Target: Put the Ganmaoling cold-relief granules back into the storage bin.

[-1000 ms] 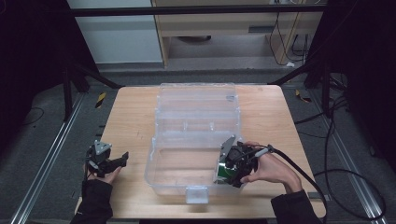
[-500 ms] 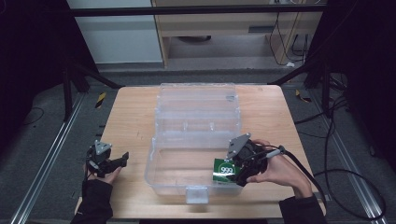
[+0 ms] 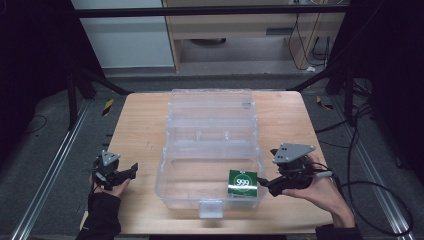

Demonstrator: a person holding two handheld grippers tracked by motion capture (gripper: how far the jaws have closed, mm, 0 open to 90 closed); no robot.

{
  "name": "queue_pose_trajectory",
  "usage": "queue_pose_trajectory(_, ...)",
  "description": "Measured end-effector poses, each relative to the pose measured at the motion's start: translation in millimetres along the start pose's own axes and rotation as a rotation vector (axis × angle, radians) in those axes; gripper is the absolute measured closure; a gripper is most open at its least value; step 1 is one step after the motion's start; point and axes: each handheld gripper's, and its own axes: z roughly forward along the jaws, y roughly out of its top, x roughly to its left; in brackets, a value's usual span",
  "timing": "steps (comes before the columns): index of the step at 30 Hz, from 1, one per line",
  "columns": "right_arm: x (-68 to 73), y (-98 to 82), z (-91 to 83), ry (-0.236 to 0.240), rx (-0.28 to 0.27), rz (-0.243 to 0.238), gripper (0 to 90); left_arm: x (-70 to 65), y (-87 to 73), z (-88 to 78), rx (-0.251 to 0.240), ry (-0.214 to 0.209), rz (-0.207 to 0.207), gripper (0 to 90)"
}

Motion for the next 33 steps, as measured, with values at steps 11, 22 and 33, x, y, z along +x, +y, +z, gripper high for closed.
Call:
queue_pose_trajectory(11, -25.3, -37.4, -12.0, -0.202, -0.189, 0.265, 6.3, -0.2, -0.1, 0.0, 0.0, -0.002, 0.0, 26.2)
queue_pose_trajectory(22, -45.9, -78.0, 5.5, -0.352, -0.202, 0.446, 5.5, -0.4, -0.1, 0.5, -0.001, -0.011, 0.001, 30.1)
queue_pose_trajectory(33, -61.7, -123.0, 27.5, -0.458, -0.155, 0.574, 4.2, -0.4, -0.3, 1.1, -0.004, -0.014, 0.002, 33.8)
